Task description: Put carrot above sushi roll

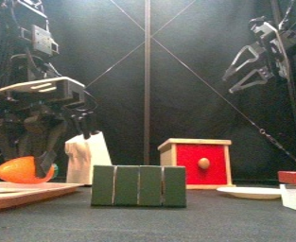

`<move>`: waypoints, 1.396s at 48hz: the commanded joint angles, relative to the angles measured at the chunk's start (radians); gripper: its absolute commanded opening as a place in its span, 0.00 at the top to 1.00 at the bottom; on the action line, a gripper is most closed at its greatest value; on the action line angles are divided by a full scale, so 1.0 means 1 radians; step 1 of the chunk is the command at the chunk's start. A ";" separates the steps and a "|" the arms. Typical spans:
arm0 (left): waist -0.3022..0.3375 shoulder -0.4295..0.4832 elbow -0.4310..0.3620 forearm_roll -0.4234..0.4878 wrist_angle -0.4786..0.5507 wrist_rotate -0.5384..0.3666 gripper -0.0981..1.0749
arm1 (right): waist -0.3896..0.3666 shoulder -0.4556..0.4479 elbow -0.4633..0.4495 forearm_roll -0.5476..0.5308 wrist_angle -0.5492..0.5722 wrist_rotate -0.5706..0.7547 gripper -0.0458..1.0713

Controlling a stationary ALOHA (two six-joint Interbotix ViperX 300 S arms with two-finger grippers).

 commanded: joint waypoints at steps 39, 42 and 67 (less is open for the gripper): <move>0.164 0.025 -0.161 0.212 -0.072 -0.008 0.49 | -0.003 0.003 -0.008 0.002 -0.002 0.000 0.19; 0.178 0.046 -0.178 0.213 -0.092 -0.011 0.49 | -0.002 0.003 -0.008 0.002 0.000 0.000 0.19; 0.218 0.230 -0.311 0.207 -0.129 -0.011 0.49 | -0.003 0.003 -0.008 -0.003 0.000 0.000 0.19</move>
